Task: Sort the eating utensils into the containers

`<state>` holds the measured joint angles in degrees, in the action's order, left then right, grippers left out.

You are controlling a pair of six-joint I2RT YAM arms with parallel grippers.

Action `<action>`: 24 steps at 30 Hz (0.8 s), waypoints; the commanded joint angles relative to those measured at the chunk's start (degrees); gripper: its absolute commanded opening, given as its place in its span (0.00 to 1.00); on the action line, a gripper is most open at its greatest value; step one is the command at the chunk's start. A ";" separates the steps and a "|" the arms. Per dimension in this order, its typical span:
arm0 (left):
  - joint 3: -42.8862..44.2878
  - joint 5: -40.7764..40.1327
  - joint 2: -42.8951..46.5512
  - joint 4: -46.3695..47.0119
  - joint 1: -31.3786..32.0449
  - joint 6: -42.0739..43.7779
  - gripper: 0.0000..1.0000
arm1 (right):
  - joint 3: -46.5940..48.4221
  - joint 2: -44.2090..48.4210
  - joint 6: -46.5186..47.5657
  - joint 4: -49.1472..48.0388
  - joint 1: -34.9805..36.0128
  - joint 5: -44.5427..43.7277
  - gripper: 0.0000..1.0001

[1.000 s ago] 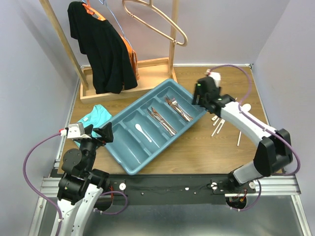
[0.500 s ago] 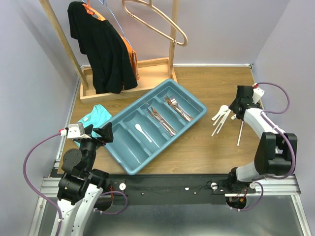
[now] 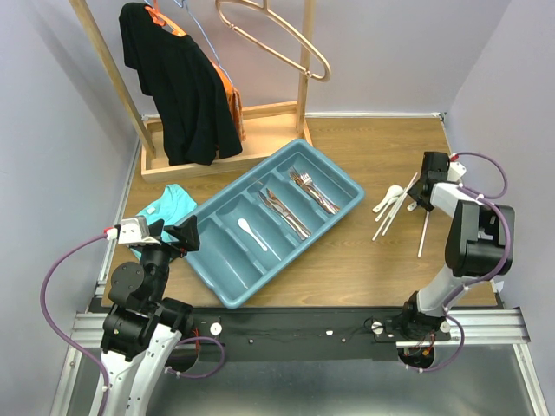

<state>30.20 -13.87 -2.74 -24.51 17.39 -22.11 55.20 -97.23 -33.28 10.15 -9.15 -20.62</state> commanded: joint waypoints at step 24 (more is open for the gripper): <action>0.04 0.95 -0.51 0.78 0.10 1.01 0.99 | 3.42 0.63 3.21 -9.63 -2.10 10.95 0.01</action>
<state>30.20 -13.85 -2.81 -24.51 17.39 -22.09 57.47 -101.60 -33.10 5.45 -10.90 -15.07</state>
